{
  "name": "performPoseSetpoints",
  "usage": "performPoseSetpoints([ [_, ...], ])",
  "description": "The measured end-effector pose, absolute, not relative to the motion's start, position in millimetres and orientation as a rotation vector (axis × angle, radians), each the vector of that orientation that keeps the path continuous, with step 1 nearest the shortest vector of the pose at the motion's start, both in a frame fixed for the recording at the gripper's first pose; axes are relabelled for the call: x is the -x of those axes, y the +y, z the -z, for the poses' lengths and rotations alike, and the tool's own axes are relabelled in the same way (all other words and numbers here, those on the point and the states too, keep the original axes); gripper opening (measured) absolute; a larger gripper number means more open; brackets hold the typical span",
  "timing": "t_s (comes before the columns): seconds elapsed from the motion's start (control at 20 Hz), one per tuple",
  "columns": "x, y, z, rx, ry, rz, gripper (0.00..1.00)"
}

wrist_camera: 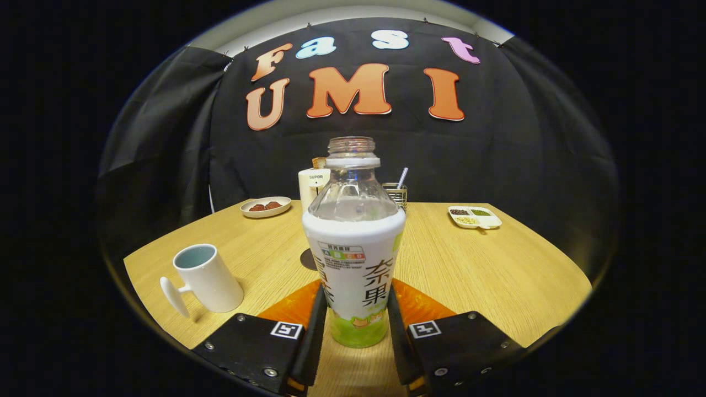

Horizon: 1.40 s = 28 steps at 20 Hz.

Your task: Take the bottle from table, then pour the juice into the cup, finally place the bottle on the coaster

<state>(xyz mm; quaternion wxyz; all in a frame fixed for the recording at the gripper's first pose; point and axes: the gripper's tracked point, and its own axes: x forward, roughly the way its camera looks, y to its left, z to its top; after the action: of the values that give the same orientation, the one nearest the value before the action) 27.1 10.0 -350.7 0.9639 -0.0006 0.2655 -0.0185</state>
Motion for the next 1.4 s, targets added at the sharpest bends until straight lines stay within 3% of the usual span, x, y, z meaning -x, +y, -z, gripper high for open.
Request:
performPoseSetpoints([
  [0.45,-30.0,29.8,313.4,0.322,0.478,0.037,0.55],
  [1.4,-41.3,71.2,304.1,1.119,0.319,0.059,0.54],
])
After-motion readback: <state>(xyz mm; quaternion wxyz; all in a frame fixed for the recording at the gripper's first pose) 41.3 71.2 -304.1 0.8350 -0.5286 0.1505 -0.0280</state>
